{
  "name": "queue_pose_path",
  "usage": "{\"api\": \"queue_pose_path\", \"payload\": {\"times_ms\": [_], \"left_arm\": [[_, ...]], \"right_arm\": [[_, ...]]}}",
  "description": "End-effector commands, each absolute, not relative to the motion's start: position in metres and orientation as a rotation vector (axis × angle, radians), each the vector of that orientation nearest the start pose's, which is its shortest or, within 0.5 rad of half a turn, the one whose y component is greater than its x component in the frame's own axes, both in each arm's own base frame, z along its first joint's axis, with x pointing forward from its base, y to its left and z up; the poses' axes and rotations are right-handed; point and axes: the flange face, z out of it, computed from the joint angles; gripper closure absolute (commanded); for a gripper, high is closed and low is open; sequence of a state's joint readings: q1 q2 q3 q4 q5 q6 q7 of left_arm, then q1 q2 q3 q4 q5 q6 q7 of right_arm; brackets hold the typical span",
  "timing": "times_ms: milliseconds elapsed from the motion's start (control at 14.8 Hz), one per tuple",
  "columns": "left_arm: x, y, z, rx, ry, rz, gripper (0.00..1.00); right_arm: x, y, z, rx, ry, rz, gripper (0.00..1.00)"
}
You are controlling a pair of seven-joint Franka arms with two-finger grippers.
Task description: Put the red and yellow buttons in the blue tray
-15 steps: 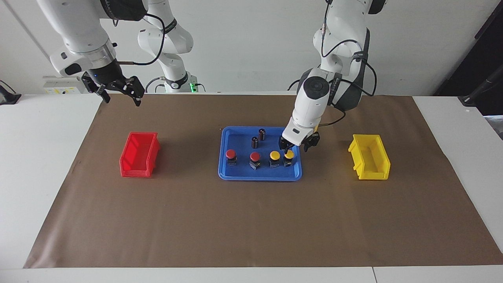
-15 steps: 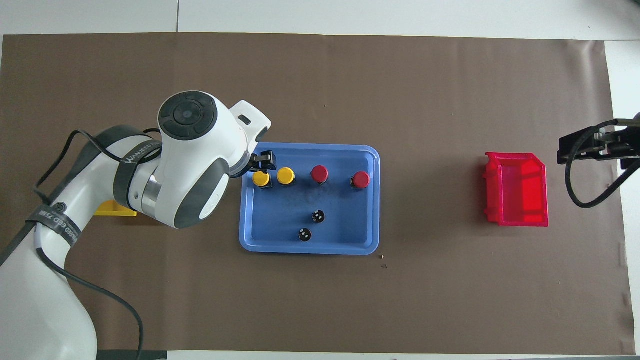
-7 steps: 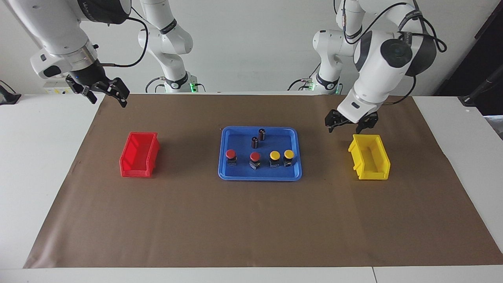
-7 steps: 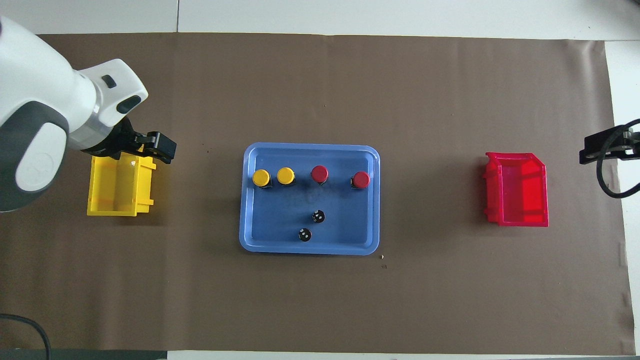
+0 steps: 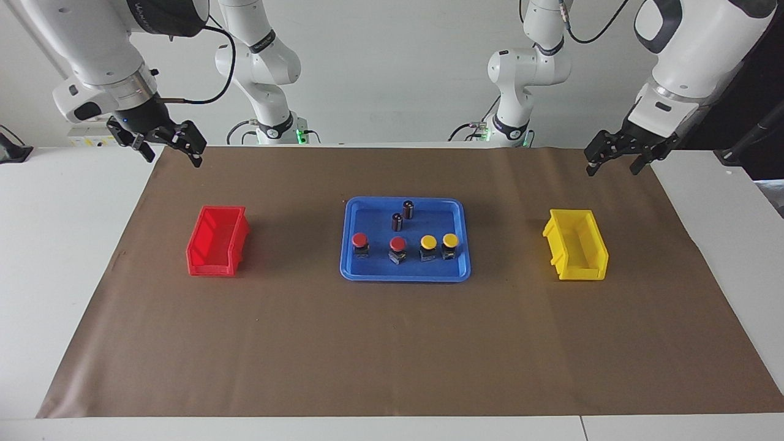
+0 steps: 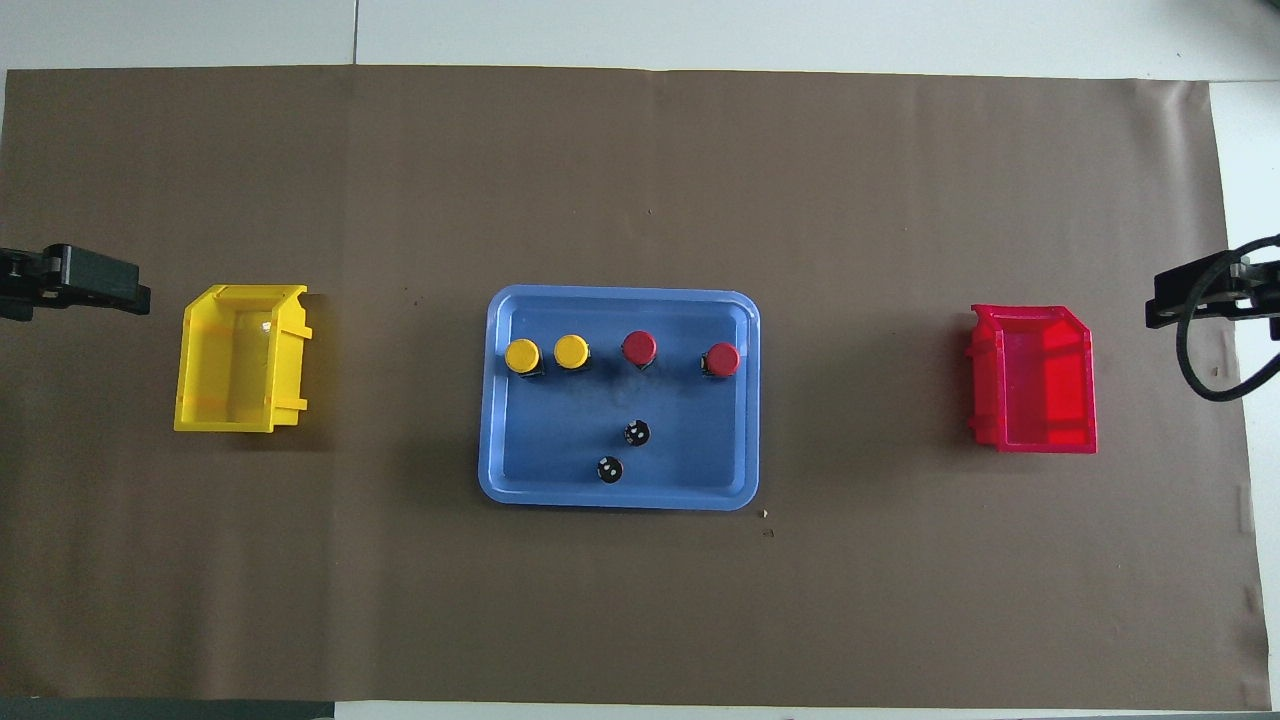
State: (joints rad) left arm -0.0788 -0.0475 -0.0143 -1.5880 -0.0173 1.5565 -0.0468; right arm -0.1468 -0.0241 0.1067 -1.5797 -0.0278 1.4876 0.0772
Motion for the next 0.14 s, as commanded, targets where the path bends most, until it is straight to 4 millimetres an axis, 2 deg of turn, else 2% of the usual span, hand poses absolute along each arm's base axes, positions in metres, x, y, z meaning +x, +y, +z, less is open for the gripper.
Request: {"api": "queue_pose_path", "payload": {"times_ms": [0,68], "left_arm": [[0.5356,-0.055,0.6524,-3.172,0.086,-0.001,0.0],[0.5342,-0.054,0.6549,-3.172,0.086,-0.009,0.0]], "right_arm": [[0.5372,-0.018,0.6282,-3.16,0.15,0.109,0.0],[0.5372,-0.0171,0.6282,-3.16,0.147,0.109,0.0]]}}
